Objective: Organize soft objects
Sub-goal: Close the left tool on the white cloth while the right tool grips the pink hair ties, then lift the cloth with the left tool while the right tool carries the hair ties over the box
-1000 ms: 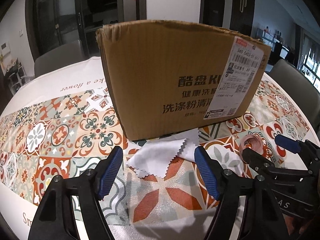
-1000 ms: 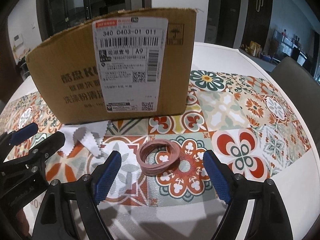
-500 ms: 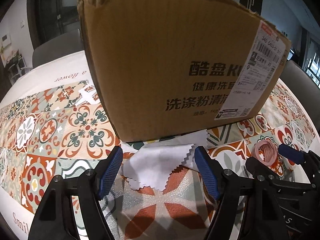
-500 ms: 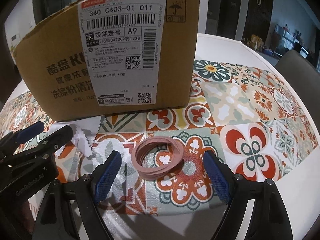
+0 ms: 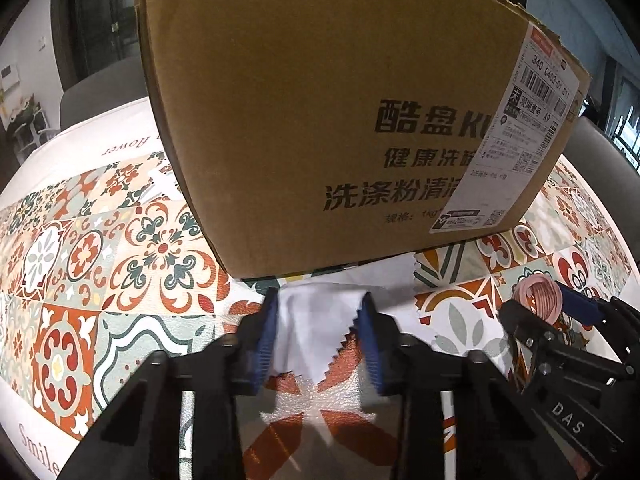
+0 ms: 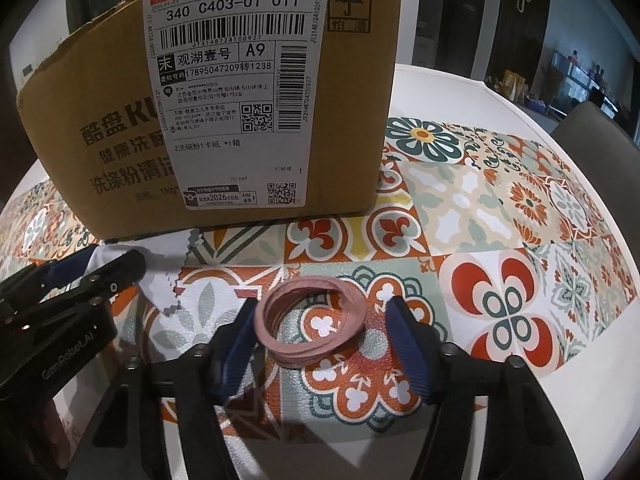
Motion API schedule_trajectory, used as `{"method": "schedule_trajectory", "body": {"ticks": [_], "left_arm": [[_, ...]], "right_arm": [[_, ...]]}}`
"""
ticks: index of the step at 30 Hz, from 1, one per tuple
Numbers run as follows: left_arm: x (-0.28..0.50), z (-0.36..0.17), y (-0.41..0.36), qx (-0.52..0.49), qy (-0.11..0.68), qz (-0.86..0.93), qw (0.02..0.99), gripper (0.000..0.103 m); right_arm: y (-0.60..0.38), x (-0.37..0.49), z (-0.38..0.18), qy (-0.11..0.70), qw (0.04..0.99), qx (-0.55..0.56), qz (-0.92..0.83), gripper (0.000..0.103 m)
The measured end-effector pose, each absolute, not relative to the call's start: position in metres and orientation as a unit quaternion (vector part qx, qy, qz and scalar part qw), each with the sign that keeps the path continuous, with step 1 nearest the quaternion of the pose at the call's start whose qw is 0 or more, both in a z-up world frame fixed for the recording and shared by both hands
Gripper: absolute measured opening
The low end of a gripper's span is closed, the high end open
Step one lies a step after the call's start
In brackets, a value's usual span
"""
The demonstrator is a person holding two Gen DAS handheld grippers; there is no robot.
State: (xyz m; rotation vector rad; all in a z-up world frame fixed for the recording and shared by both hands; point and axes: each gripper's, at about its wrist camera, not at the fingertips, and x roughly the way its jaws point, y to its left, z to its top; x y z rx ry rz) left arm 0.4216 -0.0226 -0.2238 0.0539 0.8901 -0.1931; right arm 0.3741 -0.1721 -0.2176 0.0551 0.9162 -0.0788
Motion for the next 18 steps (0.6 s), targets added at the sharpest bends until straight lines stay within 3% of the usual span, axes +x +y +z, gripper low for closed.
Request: {"method": "schedule_trajectory", "body": {"ticks": [3,8,14,18], "left_arm": [[0.42,-0.224,-0.022,0.026,0.428,-0.099,0.898,0.017],[0.416,-0.221,-0.021,0.025,0.42,-0.103,0.901,0.01],[0.407,-0.211,-0.024,0.023,0.41,-0.109,0.905,0.009],[0.401,-0.203,-0.022,0.017,0.404,-0.113,0.908,0.009]], "right_arm": [[-0.172,0.373,-0.216,0.441,0.896,0.026,-0.034,0.044],[-0.176,0.373,-0.215,0.444,0.895,0.033,-0.024,0.027],[-0.181,0.371,-0.212,0.442,0.896,0.038,-0.015,0.018],[-0.182,0.368,-0.206,0.437,0.898,0.042,-0.009,0.018]]}}
